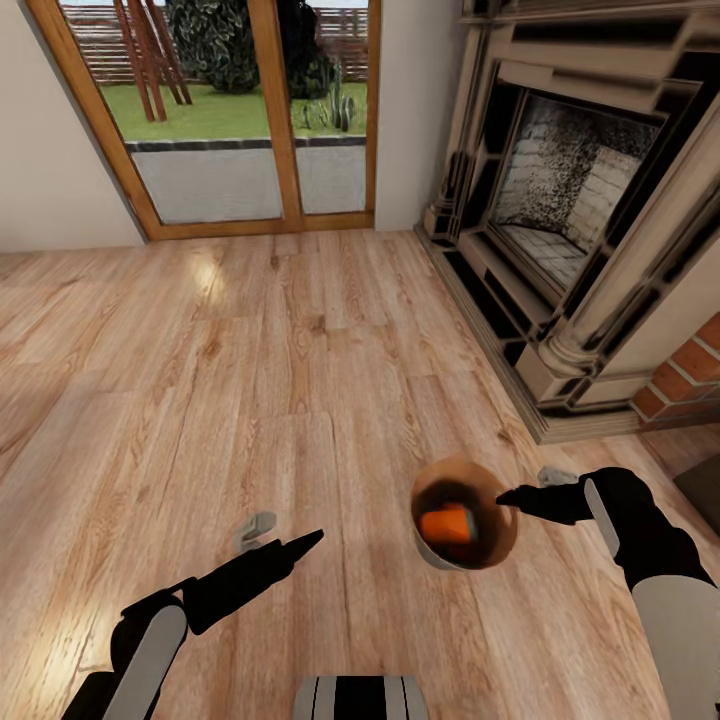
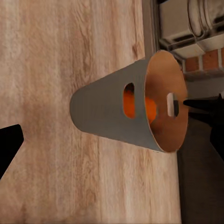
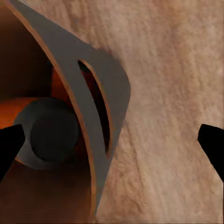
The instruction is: Put the three can of soda from the living room inside the tash can in the kitchen.
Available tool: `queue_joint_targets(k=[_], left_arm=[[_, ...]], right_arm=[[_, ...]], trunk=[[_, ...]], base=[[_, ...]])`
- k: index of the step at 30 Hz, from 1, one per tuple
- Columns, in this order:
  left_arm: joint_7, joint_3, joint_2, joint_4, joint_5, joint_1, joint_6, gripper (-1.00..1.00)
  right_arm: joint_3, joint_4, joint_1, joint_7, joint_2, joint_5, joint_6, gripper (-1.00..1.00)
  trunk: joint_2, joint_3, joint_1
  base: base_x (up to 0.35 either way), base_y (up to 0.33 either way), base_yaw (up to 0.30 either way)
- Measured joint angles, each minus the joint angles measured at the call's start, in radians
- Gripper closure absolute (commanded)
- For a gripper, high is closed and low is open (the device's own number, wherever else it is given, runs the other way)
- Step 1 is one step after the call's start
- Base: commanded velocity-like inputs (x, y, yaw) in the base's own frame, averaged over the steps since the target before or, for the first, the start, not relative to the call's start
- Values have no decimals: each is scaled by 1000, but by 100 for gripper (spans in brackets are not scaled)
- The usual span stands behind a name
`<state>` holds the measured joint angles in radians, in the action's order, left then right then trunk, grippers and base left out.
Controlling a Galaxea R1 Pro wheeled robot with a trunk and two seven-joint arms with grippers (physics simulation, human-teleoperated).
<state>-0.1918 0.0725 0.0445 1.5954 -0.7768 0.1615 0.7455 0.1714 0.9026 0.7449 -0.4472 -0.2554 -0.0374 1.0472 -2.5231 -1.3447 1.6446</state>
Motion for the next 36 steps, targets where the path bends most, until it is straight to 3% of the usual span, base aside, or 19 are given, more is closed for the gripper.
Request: queue_joint_targets(k=[10, 12, 15, 16, 17, 20, 23, 25, 26, 28, 30, 36], left_arm=[[3, 0, 0, -4, 1, 0, -3, -100], [7, -1, 0, -34, 4, -1, -7, -100], [27, -7, 0, -103, 7, -1, -26, -100], [104, -41, 0, -169, 9, -1, -65, -100], [141, -58, -1, -188, 3, -1, -75, -100], [207, -101, 0, -214, 1, -2, -86, -100], [253, -163, 1, -221, 5, -19, -91, -100], [307, -183, 0, -224, 6, -24, -91, -100], [332, -186, 0, -224, 6, -25, -91, -100], [444, -190, -6, -225, 4, -28, -93, -100], [526, -175, -12, -226, 1, -29, -95, -100], [576, -114, -15, -244, 4, -30, -128, -100]], right_arm=[[-3, 27, -7, -1, 1, -5, 0, -100], [-3, 139, -32, -4, 0, -8, 0, -100], [7, 345, -135, -6, 0, -8, 0, -100], [14, 533, -229, -9, 2, -8, 0, -100], [15, 608, -262, -10, 4, -9, 0, -100], [17, 676, -303, -12, 5, -8, -19, -100], [17, 700, -330, -10, 6, -8, -143, -100], [17, 705, -352, -11, 7, -8, -200, -100], [17, 706, -360, -11, 7, -8, -219, -100], [15, 708, -383, -10, 10, -8, -286, -100], [15, 709, -400, -11, 11, -8, -327, -100], [15, 711, -420, -11, 13, -9, -366, -100]], trunk=[[0, 0, 0], [0, 0, 0], [0, 0, 0], [0, 0, 0], [0, 0, 0], [0, 4, -1], [1, 15, -2], [1, 23, -3], [2, 27, -3], [2, 35, -4], [3, 42, -5], [4, 66, -8]], base=[[0, 0, 0], [0, 0, 0], [0, 0, 0], [0, 0, 0], [0, 0, 0], [0, 0, 0], [0, 0, 0], [0, 0, 0], [0, 0, 0], [0, 0, 0], [0, 0, 0], [0, 0, 0]])
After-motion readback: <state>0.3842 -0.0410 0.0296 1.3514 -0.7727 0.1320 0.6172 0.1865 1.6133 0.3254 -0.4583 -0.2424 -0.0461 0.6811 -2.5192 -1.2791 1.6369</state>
